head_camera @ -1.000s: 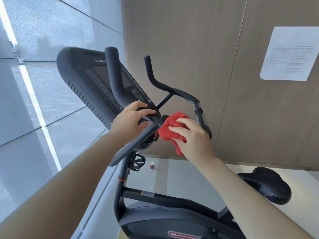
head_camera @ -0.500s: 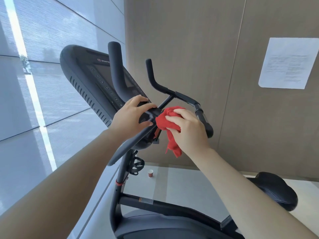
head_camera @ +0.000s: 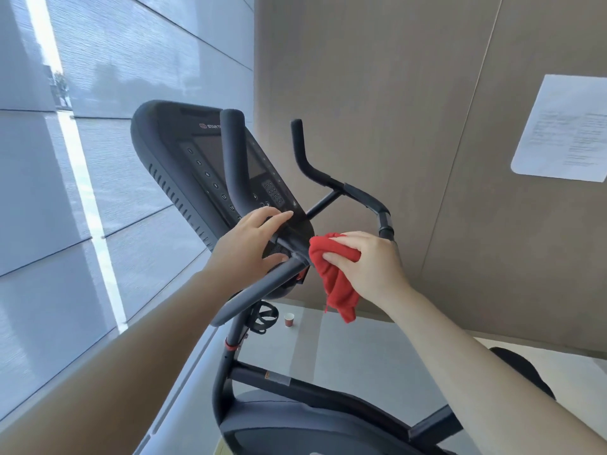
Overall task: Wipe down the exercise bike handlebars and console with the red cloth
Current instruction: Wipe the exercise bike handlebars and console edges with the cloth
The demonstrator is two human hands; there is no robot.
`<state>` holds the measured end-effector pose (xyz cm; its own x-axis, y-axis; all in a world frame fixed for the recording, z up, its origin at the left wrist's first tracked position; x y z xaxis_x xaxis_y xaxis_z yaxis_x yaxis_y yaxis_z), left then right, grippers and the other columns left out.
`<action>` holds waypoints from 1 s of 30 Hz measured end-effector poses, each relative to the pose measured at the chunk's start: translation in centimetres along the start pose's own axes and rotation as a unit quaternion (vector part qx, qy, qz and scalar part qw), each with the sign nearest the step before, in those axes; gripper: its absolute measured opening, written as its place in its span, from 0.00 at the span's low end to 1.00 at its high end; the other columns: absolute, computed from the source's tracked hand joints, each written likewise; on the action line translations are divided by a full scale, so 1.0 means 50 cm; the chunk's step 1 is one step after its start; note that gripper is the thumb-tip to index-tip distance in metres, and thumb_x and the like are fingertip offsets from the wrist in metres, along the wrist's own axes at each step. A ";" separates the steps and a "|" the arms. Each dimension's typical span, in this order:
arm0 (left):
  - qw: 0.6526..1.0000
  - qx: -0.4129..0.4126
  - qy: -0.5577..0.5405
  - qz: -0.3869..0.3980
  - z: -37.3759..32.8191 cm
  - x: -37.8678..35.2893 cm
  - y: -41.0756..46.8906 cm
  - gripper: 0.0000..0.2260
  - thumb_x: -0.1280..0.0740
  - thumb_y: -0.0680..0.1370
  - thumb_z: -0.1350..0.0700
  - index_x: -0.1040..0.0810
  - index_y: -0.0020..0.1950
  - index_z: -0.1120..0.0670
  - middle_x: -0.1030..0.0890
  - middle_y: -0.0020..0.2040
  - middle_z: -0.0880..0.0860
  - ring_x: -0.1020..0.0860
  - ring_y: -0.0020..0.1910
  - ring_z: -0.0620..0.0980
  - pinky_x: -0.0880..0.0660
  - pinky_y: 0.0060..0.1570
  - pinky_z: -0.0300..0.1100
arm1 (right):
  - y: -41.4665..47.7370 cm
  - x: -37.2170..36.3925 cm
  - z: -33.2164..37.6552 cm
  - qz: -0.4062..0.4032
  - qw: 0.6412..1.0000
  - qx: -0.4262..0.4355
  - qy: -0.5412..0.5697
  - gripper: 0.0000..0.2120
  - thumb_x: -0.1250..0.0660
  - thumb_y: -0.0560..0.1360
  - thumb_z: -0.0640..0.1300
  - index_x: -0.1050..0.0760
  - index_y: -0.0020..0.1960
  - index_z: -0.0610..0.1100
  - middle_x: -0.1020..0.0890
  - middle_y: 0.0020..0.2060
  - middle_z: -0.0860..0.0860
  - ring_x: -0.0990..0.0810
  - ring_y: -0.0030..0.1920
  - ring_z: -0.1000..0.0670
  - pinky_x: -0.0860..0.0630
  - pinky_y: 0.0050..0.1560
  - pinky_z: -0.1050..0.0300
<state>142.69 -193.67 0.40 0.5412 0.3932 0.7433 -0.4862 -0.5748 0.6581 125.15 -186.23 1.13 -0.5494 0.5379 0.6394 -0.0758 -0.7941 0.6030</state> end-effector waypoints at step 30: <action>0.968 -0.232 -0.043 0.079 0.038 0.008 0.083 0.27 0.38 0.72 0.35 0.31 0.68 0.46 0.24 0.63 0.44 0.27 0.62 0.48 0.25 0.57 0.47 | 0.040 -0.072 0.083 0.019 0.998 -0.047 -0.045 0.10 0.28 0.70 0.46 0.19 0.51 0.55 0.17 0.48 0.56 0.20 0.46 0.60 0.26 0.47 0.68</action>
<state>142.21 -197.26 3.20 0.4806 0.2533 0.8396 -0.8130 -0.2302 0.5348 130.43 -188.57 2.00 -0.4764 0.5265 0.7042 -0.1356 -0.8353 0.5328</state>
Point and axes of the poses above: each hand's wrist, its own y-axis towards the middle knuckle, its own x-axis out of the back of the hand, z = x × y, the point moved 6 cm from there along y, towards the middle knuckle
